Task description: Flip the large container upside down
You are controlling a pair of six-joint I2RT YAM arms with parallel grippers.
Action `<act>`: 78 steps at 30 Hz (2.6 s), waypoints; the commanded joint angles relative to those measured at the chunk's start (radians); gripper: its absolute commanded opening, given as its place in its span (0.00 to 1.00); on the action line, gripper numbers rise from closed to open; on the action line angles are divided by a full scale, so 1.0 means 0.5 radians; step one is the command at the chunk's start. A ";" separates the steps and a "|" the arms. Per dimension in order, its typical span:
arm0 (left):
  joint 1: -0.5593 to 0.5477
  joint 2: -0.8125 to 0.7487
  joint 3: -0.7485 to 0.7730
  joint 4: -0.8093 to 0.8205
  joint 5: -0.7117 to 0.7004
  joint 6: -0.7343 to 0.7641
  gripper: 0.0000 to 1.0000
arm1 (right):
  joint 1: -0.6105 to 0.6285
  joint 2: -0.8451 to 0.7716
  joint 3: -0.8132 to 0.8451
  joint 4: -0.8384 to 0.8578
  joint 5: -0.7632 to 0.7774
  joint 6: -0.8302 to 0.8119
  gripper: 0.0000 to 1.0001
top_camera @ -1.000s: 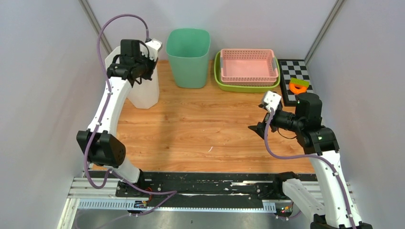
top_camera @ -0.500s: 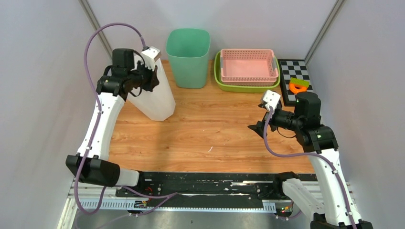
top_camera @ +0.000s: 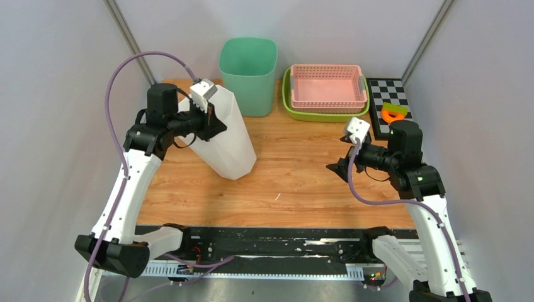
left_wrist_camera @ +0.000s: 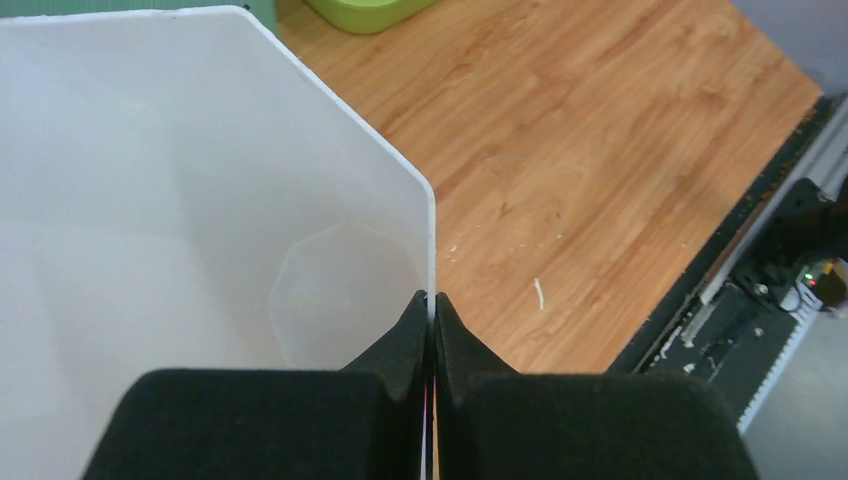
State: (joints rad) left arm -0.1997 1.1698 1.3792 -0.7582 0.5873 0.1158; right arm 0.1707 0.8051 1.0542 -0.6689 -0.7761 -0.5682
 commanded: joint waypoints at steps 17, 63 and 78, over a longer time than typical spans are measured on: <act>-0.116 -0.252 -0.707 1.229 0.335 -1.014 0.00 | 0.036 0.093 -0.021 0.161 -0.025 0.212 1.00; 0.223 -0.225 -0.910 0.812 -0.445 -0.508 0.11 | 0.192 1.333 -0.096 1.717 -0.346 1.940 0.85; 0.389 -0.152 -1.020 0.700 -0.191 -0.270 0.09 | 0.248 1.586 -0.013 1.861 -0.192 1.824 0.83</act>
State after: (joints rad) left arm -0.0429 1.0908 0.8783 -0.3794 0.4839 -0.0959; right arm 0.2806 1.5887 1.0008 0.2180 -0.9016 0.3695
